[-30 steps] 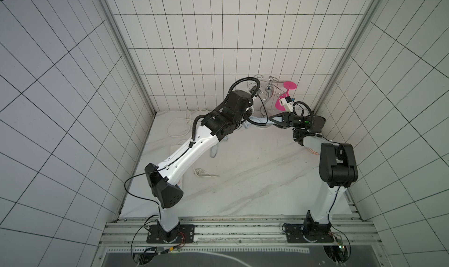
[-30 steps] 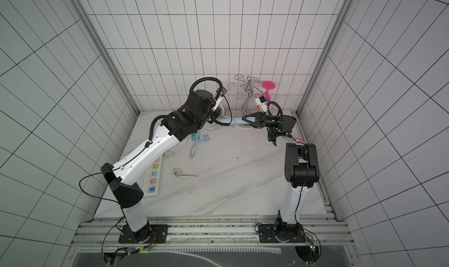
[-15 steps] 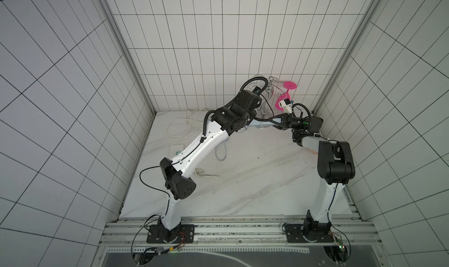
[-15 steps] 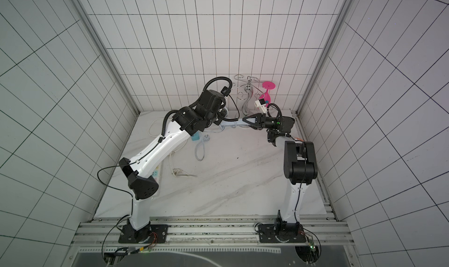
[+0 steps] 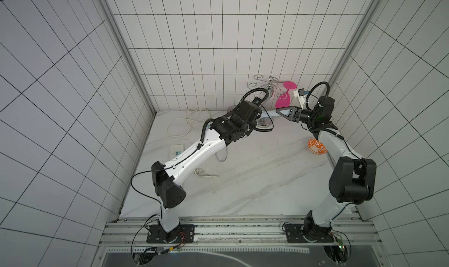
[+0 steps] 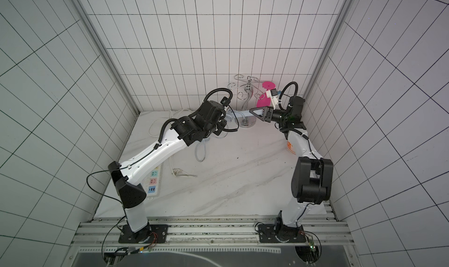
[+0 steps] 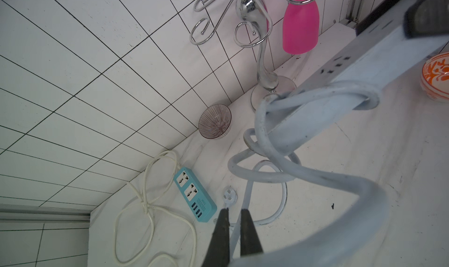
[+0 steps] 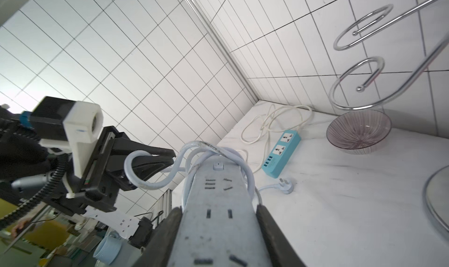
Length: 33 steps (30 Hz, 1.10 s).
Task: Wrap the cord around the power strip
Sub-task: Wrap the power cord around the power strip.
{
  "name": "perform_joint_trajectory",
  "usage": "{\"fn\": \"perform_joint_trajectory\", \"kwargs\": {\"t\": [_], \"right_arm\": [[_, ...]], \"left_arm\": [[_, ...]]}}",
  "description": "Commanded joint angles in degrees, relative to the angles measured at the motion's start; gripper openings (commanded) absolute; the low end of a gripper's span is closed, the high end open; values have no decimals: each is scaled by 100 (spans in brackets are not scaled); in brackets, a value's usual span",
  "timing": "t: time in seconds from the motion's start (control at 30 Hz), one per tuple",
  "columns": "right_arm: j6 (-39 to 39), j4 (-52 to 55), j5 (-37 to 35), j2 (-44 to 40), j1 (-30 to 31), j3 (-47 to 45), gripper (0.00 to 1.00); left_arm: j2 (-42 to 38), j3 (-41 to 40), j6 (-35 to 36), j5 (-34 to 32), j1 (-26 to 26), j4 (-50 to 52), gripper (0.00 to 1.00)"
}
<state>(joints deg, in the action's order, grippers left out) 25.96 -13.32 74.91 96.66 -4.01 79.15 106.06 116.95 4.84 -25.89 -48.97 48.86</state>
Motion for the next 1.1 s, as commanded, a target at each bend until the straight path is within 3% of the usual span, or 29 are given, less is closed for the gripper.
{"fn": "perform_joint_trajectory", "kwargs": {"t": [0.0,0.17,0.33,0.47,0.67,0.9,1.07], "right_arm": [[-1695,1580,-1005,-504,332,169,0],[-1912,1212,-1892,-1280,901,-806,0],[-1168,-273,-2280,-1731,1084,-1822,0],[-42,-1940,-2418,-1768,1088,-2361,0],[1081,-3408,-2829,-1451,1122,-2379,0],[2078,-4653,-2877,-1229,1182,-2243,0],[3469,-6427,-2848,-1170,1144,-2533,0]], "left_arm": [[-122,102,-423,558,-27,-264,0],[-142,147,-653,867,7,-463,0],[-406,-203,-970,1250,9,-863,0],[-843,-748,-1136,1589,-8,-1423,0],[-1244,-1314,-1237,2162,-125,-1812,0],[-1565,-2161,-1311,2296,-236,-2302,0],[-1986,-3092,-1247,2523,-248,-3109,0]]}}
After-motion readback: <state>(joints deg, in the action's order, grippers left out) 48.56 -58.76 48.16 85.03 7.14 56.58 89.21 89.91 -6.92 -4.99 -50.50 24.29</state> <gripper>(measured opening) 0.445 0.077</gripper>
